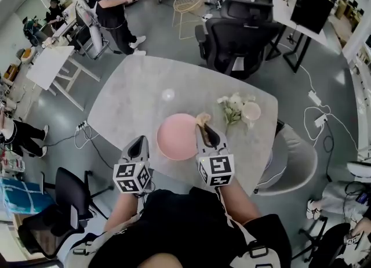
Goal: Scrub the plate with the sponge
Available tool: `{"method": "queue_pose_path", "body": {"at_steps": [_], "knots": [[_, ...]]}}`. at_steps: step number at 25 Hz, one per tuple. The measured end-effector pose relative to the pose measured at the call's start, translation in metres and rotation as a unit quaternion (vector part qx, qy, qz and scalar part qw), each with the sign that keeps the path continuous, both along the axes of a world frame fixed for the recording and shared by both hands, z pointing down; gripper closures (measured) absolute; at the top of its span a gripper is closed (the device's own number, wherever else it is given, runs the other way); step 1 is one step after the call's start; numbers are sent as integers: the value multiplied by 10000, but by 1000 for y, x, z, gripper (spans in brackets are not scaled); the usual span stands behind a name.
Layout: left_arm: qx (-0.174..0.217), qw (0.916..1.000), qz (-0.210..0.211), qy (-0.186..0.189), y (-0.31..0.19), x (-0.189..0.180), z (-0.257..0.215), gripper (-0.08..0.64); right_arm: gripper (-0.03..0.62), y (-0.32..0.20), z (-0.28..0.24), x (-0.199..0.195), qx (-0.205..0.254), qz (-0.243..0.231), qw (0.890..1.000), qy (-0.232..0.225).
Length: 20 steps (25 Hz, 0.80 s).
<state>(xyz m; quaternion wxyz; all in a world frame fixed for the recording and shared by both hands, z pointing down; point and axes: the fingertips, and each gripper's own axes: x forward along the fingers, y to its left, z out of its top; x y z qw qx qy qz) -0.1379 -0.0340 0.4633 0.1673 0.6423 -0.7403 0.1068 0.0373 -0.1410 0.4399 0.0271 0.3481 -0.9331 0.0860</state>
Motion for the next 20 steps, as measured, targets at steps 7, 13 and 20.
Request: {"method": "queue_pose_path", "body": {"at_steps": [7,13,20], "knots": [[-494,9986,107,132,-36,-11,36,555,541,-22,23,17,-301,311,9990,123],[-967,9946,355,100,-68,-35,79,555,541,-30,29,20,-322,723,9965,268],[-1672,9782,1139,463,-100,-58,139,540,541,-35,25,4,-345,1316,9896,474]]}}
